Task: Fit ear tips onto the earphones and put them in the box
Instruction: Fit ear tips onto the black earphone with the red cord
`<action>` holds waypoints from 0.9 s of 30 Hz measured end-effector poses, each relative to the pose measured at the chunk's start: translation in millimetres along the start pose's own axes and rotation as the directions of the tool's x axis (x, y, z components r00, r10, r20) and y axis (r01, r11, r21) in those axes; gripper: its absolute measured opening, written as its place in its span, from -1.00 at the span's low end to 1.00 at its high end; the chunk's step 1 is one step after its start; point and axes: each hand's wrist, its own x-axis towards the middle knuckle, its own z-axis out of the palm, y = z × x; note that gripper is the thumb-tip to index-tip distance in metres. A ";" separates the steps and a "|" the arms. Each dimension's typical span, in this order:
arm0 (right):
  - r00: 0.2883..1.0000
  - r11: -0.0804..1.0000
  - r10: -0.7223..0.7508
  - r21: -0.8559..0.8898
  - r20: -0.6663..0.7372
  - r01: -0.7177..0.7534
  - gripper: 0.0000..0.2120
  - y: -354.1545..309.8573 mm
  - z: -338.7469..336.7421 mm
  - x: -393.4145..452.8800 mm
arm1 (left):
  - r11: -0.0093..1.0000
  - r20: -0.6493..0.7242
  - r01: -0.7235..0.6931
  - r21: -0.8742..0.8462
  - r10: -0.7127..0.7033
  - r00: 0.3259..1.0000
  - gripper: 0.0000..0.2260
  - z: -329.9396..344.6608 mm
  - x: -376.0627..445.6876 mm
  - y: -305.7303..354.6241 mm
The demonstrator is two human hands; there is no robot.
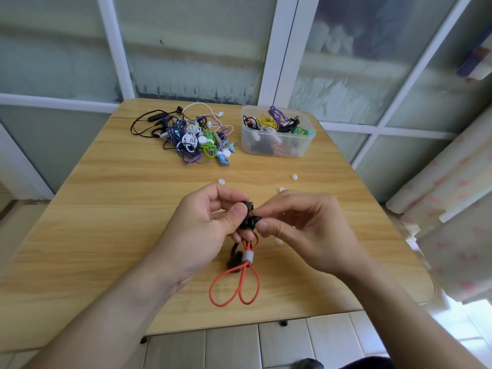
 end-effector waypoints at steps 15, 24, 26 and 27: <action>0.992 0.992 0.120 -0.042 -0.030 -0.121 -0.71 -1.6 2.6 -2.6 | 0.986 -0.158 0.076 0.150 -0.052 0.986 -0.95 -5.2 1.5 -2.6; 0.927 0.916 0.367 -0.197 0.069 -0.348 -0.38 -4.3 15.1 -5.6 | 0.987 -0.342 0.121 0.107 -0.078 0.937 -0.85 -10.5 6.4 -2.2; 0.925 0.895 0.367 -0.308 0.098 -0.323 -0.35 -6.9 20.5 -6.8 | 0.950 -0.306 0.139 0.279 -0.049 0.951 -0.89 -16.3 6.8 -3.9; 0.930 0.890 0.353 -0.340 0.098 -0.302 -0.38 -7.4 24.2 -7.4 | 0.920 -0.280 0.138 0.365 -0.033 0.959 -0.92 -18.3 6.7 -4.0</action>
